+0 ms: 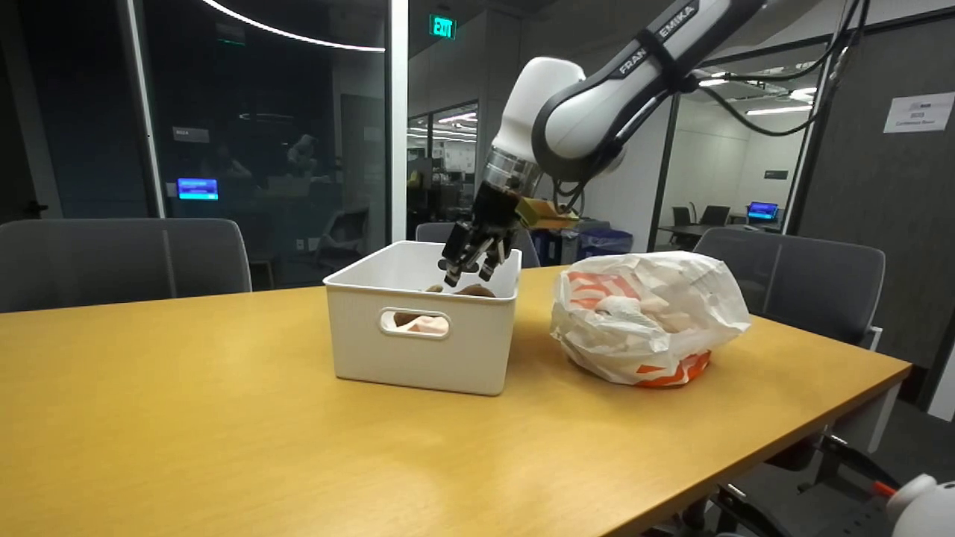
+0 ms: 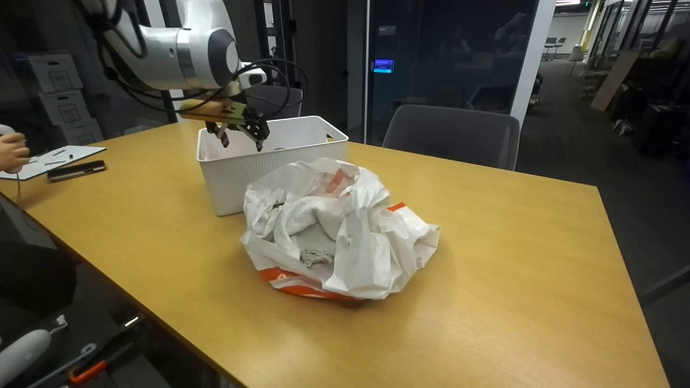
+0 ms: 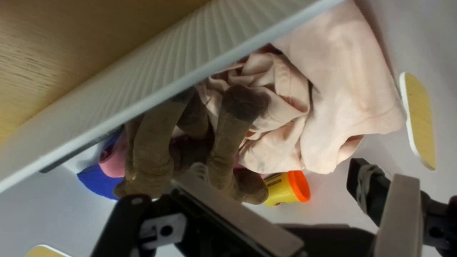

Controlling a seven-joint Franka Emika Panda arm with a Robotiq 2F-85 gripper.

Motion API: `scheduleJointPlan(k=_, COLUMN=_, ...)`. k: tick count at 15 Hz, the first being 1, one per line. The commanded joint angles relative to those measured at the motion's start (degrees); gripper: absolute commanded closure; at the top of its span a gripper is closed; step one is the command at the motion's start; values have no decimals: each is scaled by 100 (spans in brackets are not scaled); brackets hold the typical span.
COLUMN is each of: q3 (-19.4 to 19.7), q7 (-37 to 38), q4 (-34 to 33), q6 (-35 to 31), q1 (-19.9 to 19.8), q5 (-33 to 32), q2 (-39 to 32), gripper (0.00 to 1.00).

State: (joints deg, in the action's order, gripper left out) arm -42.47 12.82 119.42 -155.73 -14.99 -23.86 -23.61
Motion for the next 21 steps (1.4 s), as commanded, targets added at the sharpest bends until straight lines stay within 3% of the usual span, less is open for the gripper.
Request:
scheduleJointPlan(k=1, q3=641, q7=8, q4=-1270, q6=281, q1=858, q5=-746, q2=-1087, gripper=0)
scheduleJointPlan(k=4, q3=1180, q7=-140, q4=-2008, q6=408, q1=1438, q5=-1384, q2=-1561, gripper=0)
scheduleJointPlan(k=5, q3=2020, q7=-705, q4=-2148, q6=220, q1=2213, q5=-668, q2=-1374, gripper=0)
scheduleJointPlan(k=11, q3=3274, q7=-1267, q4=-2920, q6=486, q1=3267, q5=-243, q2=-1543, gripper=0)
scheduleJointPlan(k=18, q3=3661, q7=-1462, q4=-2864, q6=1081, q1=3520, q5=-211, q2=-1710, gripper=0)
scheduleJointPlan(k=19, q3=3629, q7=-1549, q4=-2855, q6=1102, q1=3483, q5=-160, q2=-1744, gripper=3)
scheduleJointPlan(k=20, q3=3634, q7=-1589, q4=-2868, q6=1070, q1=3495, q5=-173, q2=-1783, gripper=25)
scheduleJointPlan(k=21, q3=3626, q7=-1656, q4=-2892, q6=1058, q1=3497, q5=-171, q2=-1819, gripper=27)
